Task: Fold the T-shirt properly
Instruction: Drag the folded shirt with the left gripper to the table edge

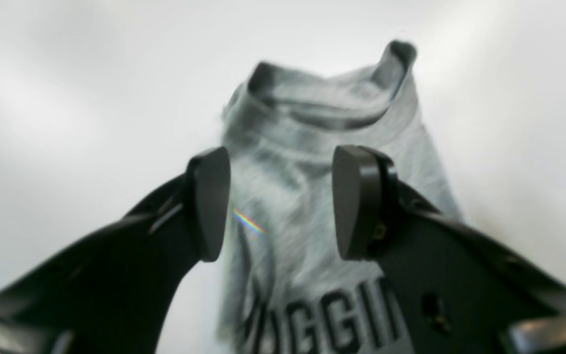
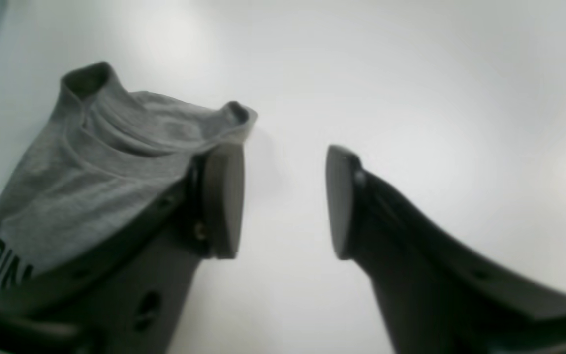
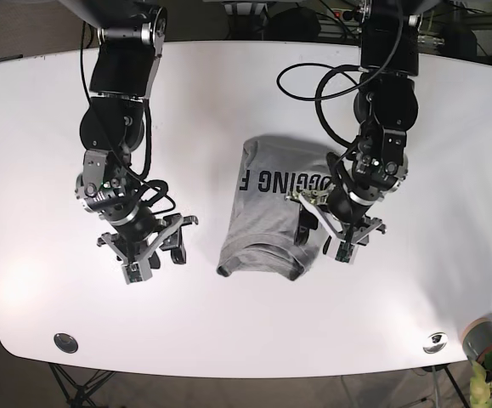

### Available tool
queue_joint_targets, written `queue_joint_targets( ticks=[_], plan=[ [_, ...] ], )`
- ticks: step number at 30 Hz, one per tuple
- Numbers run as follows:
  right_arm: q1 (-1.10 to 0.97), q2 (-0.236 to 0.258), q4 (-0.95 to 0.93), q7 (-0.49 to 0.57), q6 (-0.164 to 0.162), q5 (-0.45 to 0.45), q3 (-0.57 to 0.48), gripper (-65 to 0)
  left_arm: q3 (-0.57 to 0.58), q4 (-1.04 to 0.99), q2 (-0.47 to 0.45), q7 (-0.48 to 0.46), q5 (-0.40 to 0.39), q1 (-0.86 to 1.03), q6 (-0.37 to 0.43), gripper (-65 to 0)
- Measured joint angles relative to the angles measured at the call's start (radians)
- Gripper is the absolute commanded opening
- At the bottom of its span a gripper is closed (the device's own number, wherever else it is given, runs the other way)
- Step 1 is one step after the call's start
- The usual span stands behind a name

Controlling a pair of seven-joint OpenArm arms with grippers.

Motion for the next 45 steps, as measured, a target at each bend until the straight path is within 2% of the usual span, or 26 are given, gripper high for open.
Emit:
queue_joint_targets(
  ticks=[6,11,15,19,21,27,32,34,38,41,45],
  plan=[
    [-0.064,-0.005,0.061,-0.001,0.0,-0.002,0.056,-31.7,0.097,-0.074,0.017,-0.014,-0.002,-0.058,0.092,-33.1],
    [-0.097,-0.005,0.078,0.001,0.0,0.009,0.095,-31.7,0.206,-0.138,0.015,-0.117,-0.002,-0.069,0.199,-30.8],
    [-0.131,0.003,0.079,0.001,0.0,0.143,0.137,-31.7,0.262,-0.18,0.018,-0.153,-0.005,-0.07,0.237,-26.5],
    [-0.163,0.04,0.08,-0.003,-0.011,0.225,0.145,-31.9,0.31,-0.229,0.015,-0.22,-0.007,-0.069,0.331,-23.6],
    [-0.173,0.051,0.081,0.002,-0.011,0.246,0.145,-31.9,0.33,-0.255,0.011,-0.235,-0.002,-0.071,0.346,-22.8],
    [-0.185,0.046,0.082,-0.001,-0.011,0.248,0.145,-32.0,0.35,-0.364,0.017,-0.303,-0.008,-0.072,0.341,-22.5],
    [-0.2,0.046,0.082,0.001,-0.011,0.258,0.143,-32.2,0.438,-0.473,0.006,-0.357,0.022,-0.119,0.345,-22.4],
    [-0.201,0.046,0.082,-0.002,-0.01,0.259,0.143,-32.2,0.43,-0.505,0.013,-0.365,0.019,-0.129,0.338,-22.4],
    [-0.196,0.046,0.082,0.0,-0.008,0.258,0.142,-32.2,0.352,-0.556,0.017,-0.401,0.004,-0.127,0.242,-22.8],
    [-0.193,0.043,0.082,0.0,-0.008,0.26,0.14,-32.2,0.298,-0.561,-0.022,-0.403,-0.005,-0.111,0.153,-22.8],
    [-0.184,0.044,0.082,0.0,-0.008,0.26,0.134,-32.2,0.229,-0.558,-0.086,-0.447,-0.019,-0.082,0.089,-22.8]
  ],
)
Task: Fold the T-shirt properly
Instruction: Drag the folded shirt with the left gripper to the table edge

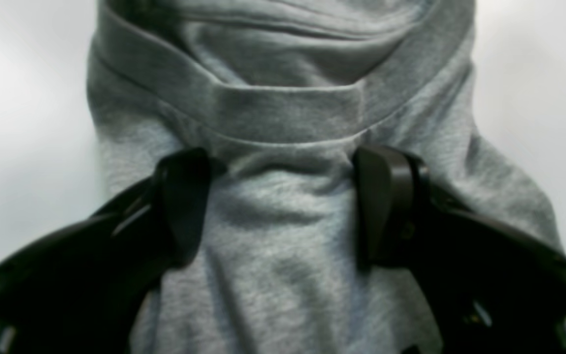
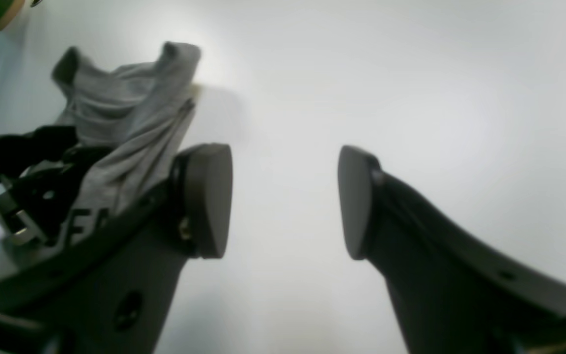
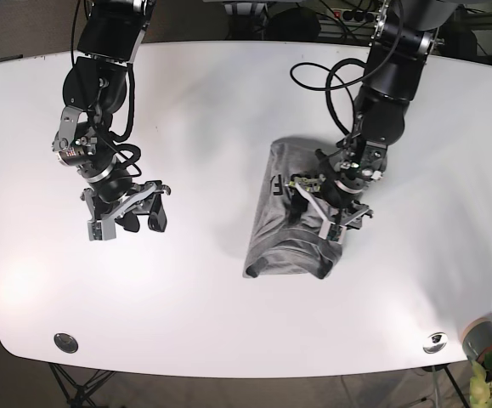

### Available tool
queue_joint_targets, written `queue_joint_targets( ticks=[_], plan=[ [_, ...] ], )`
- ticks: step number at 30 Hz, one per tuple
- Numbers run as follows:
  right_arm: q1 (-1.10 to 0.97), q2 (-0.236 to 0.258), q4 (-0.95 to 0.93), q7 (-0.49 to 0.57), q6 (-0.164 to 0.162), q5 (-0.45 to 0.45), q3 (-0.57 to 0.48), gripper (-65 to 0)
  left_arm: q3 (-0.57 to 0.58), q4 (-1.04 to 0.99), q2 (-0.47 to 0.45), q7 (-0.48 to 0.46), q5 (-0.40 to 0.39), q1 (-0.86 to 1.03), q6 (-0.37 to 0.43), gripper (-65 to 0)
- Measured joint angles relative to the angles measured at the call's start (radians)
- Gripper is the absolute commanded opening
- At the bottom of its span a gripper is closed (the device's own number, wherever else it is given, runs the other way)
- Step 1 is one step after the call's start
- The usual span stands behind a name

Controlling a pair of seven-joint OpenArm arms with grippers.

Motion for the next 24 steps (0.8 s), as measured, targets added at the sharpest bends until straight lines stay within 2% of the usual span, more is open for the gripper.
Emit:
queue_joint_targets(
  ticks=[7,11,18,24],
  plan=[
    [0.002,0.002,0.0,-0.001,0.0,-0.003,-0.066,-32.2,-0.159,-0.034,-0.12,0.006,-0.03,0.036,-0.108,-22.9],
    [0.001,0.005,0.0,0.002,-0.001,-0.003,-0.095,-32.2,-0.248,-0.06,-0.196,0.105,-0.04,0.057,-0.179,-22.9],
    [-0.001,0.004,0.0,-0.001,-0.003,-0.002,-0.151,-32.2,-0.398,-0.072,-0.32,0.186,-0.034,0.114,-0.194,-22.9],
    [-0.001,0.005,0.0,0.0,-0.003,-0.003,-0.15,-32.2,-0.445,-0.079,-0.397,0.22,-0.002,0.157,-0.182,-22.6]
  ],
)
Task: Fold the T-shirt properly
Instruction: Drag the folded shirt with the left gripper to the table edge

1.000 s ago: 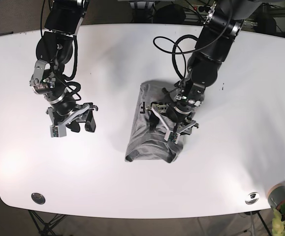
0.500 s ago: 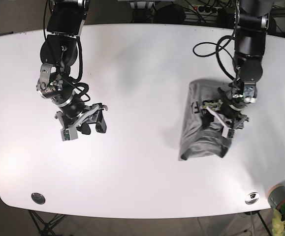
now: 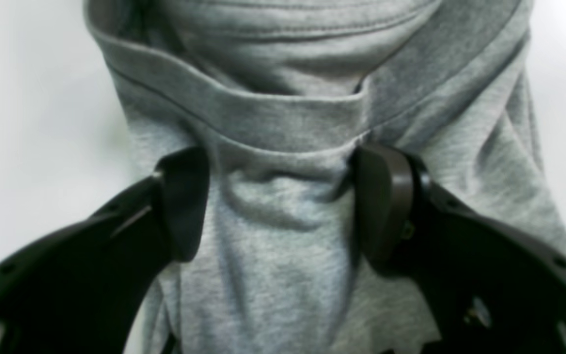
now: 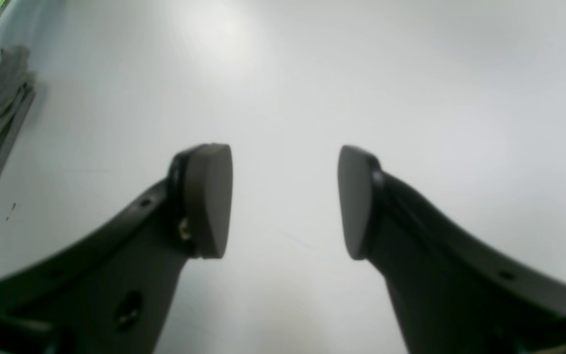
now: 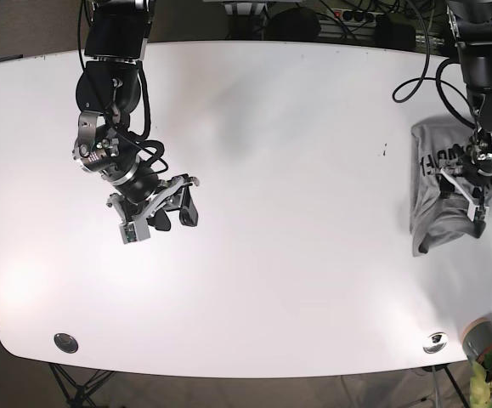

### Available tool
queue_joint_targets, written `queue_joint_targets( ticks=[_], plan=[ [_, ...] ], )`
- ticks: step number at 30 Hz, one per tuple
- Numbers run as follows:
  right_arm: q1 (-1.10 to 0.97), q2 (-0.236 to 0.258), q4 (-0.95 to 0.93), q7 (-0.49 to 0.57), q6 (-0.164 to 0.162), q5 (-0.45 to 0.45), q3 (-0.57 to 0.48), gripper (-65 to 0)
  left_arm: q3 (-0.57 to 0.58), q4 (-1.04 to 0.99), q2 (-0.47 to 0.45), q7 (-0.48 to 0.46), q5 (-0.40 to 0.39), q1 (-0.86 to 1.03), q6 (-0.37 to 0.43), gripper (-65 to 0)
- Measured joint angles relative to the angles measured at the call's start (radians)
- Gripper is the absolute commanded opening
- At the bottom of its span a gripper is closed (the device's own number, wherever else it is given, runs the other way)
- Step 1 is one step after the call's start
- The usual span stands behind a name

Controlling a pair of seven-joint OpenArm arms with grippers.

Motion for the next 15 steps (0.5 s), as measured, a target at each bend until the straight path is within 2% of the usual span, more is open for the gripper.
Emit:
queue_joint_targets(
  ticks=[7,10,12,15],
  plan=[
    [0.0,0.018,0.0,0.002,0.007,0.007,0.0,-32.2,-0.001,-0.011,-0.068,0.029,0.019,0.019,0.001,-22.4],
    [0.0,0.023,0.0,0.002,0.005,0.001,0.006,-32.2,0.0,-0.042,-0.092,0.01,0.016,0.025,-0.006,-22.4],
    [-0.003,0.028,0.0,0.002,0.003,0.0,0.006,-32.2,-0.001,-0.077,-0.11,-0.002,0.003,0.014,-0.044,-22.6],
    [-0.012,0.034,0.0,0.005,0.004,0.004,0.006,-32.2,-0.002,-0.141,-0.137,-0.027,0.012,-0.012,-0.142,-22.8]
  ],
)
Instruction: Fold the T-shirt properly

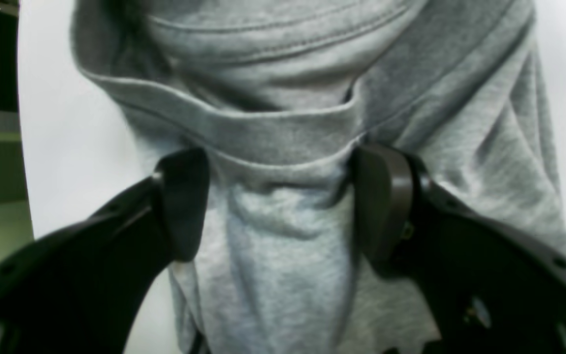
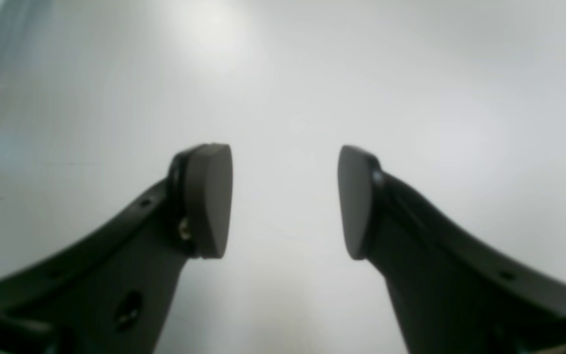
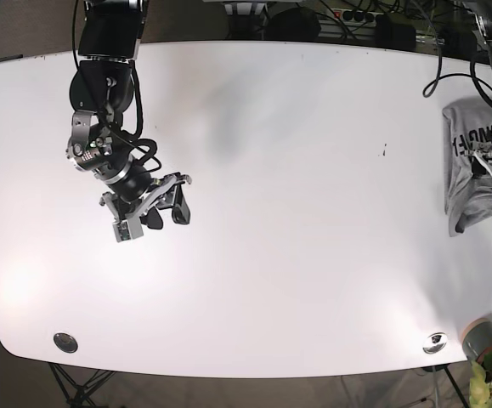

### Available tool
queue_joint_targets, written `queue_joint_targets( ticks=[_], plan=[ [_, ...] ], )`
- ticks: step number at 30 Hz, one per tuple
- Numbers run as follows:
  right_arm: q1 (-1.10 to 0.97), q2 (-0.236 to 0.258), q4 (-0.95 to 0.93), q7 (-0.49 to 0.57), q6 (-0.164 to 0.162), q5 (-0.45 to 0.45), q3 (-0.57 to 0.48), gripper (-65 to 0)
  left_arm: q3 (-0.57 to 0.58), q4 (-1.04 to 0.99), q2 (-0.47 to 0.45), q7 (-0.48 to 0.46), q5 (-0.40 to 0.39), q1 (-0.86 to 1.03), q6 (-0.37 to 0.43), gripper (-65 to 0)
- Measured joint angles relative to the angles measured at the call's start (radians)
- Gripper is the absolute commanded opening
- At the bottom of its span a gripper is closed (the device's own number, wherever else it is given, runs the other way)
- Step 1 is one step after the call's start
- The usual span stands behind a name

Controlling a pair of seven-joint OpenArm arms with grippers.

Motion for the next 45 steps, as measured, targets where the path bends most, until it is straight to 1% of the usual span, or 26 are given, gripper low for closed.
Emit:
queue_joint_targets(
  ticks=[3,6,11,15,19,24,29,31,38,45],
  plan=[
    [-0.022,0.001,0.003,0.005,0.0,0.001,-0.002,-32.2,0.0,-0.067,-0.016,-0.074,0.002,-0.01,-0.055,-22.8],
    [-0.039,0.002,0.015,-0.006,-0.001,-0.007,-0.003,-32.2,0.006,-0.129,-0.033,-0.154,-0.019,-0.009,-0.079,-22.5],
    [-0.043,0.002,0.047,0.004,-0.001,-0.004,-0.005,-32.2,0.013,-0.179,-0.059,-0.198,-0.009,-0.009,-0.079,-22.4],
    [-0.063,0.002,0.061,0.001,-0.002,-0.003,-0.005,-32.2,0.073,-0.227,-0.097,-0.262,-0.012,-0.01,-0.079,-22.4],
    [-0.066,0.002,0.062,-0.004,-0.002,-0.003,-0.005,-32.2,0.095,-0.256,-0.116,-0.309,-0.004,-0.009,-0.079,-22.4],
    [-0.066,0.002,0.063,-0.003,-0.002,-0.004,-0.005,-32.2,0.096,-0.258,-0.12,-0.33,0.006,-0.013,-0.079,-22.6],
    [-0.066,0.002,0.064,-0.003,-0.002,-0.003,-0.005,-32.2,0.101,-0.266,-0.113,-0.291,0.042,-0.085,-0.079,-22.9],
    [-0.066,0.002,0.064,-0.003,-0.002,-0.004,-0.006,-32.2,0.101,-0.26,-0.11,-0.295,0.039,-0.1,-0.078,-22.9],
    [-0.066,0.002,0.065,-0.003,-0.002,-0.004,-0.004,-32.2,0.101,-0.099,-0.109,-0.291,0.039,-0.092,-0.078,-22.9],
    [-0.064,0.003,0.066,-0.003,-0.002,-0.004,-0.004,-32.2,0.101,0.005,-0.11,-0.293,0.04,-0.092,-0.074,-22.9]
  ],
)
